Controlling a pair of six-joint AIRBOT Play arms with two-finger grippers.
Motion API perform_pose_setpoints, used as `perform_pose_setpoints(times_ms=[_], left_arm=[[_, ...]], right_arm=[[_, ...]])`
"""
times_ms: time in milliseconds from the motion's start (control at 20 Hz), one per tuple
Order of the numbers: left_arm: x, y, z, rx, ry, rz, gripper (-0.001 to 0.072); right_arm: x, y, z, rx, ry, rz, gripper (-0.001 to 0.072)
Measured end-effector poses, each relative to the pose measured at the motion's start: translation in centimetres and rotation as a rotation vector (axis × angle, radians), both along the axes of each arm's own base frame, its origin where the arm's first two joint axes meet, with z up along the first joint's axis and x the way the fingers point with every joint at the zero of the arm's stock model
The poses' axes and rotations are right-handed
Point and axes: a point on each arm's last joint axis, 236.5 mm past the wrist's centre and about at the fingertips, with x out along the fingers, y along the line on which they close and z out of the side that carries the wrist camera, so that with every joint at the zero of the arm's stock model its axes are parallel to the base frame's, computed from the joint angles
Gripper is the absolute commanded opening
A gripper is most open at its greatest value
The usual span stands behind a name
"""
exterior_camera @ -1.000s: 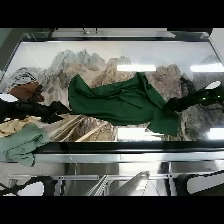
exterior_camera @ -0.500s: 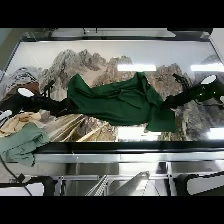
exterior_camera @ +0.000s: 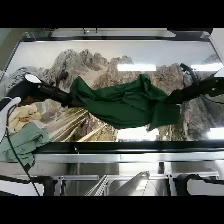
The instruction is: Fold the shirts.
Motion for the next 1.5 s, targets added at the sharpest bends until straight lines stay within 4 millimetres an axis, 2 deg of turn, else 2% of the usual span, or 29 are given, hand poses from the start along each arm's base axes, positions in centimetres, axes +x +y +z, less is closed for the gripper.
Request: perform_pose_setpoints(times_ms=[100,150,250,300,400,500,550,650,750,850,1000,1100,1150,1250,1350,1400,1450,1500], left_arm=[[0.2,-1.4,8.6,-0.146,-0.138,-0.031,0.0007],[0.0,-1.8,14.0,-0.228,-0.237,-0.044,0.0007],[-2.1,-2.0,25.1,-0.381,-0.462,-0.068,0.0009],[-4.0,-1.7,30.8,-0.443,-0.596,-0.078,0.0016],[-8.4,-1.0,39.5,-0.498,-0.839,-0.079,0.0017],[-12.2,-0.3,45.2,-0.469,-1.029,-0.035,0.0018],[-13.5,-0.1,46.9,-0.439,-1.091,-0.005,0.0018],[-14.9,0.3,48.2,-0.364,-1.139,0.064,0.0018],[-14.5,1.0,47.9,-0.326,-1.116,0.137,0.0018],[-13.3,1.7,46.9,-0.322,-1.061,0.19,0.0018],[-11.1,2.5,45.1,-0.351,-0.975,0.235,0.0018],[-8.8,3.0,42.9,-0.376,-0.885,0.254,0.0019],[-7.5,3.0,41.4,-0.392,-0.824,0.257,0.0019],[-4.2,2.7,36.8,-0.411,-0.673,0.263,0.0015],[-0.9,2.2,31.2,-0.403,-0.538,0.268,0.0016],[0.8,2.0,27.9,-0.388,-0.473,0.271,0.0047],[2.2,1.8,24.7,-0.374,-0.415,0.277,0.0328],[3.8,1.8,21.5,-0.358,-0.357,0.296,0.061]], right_arm=[[-0.1,0.3,5.3,0.034,-0.117,-0.016,0.0021],[-0.1,0.6,9.4,0.065,-0.216,-0.033,0.0022],[-0.8,1.2,19.1,0.139,-0.465,-0.08,0.0022],[-1.7,1.5,24.4,0.165,-0.618,-0.103,0.0022],[-5.0,2.1,34.9,0.153,-0.952,-0.155,0.0022],[-9.3,3.0,42.7,0.106,-1.23,-0.21,0.0022],[-11.6,3.5,45.7,0.091,-1.343,-0.233,0.0022],[-14.6,4.1,49.3,0.077,-1.489,-0.277,0.0022],[-16.0,4.3,51.1,0.089,-1.553,-0.304,0.0022],[-15.8,3.9,51.8,0.106,-1.564,-0.332,0.0022],[-13.9,2.9,51.4,0.122,-1.527,-0.347,0.0022],[-11.2,2.1,49.5,0.147,-1.435,-0.34,0.0022],[-9.3,1.7,47.8,0.169,-1.362,-0.331,0.0022],[-4.3,1.2,43.1,0.225,-1.184,-0.312,0.0022],[1.5,1.7,35.8,0.256,-0.965,-0.281,0.0022],[4.3,2.1,31.7,0.252,-0.861,-0.271,0.0035],[7.0,2.4,27.3,0.236,-0.766,-0.267,0.0295],[9.5,2.7,22.9,0.223,-0.679,-0.273,0.0634]])
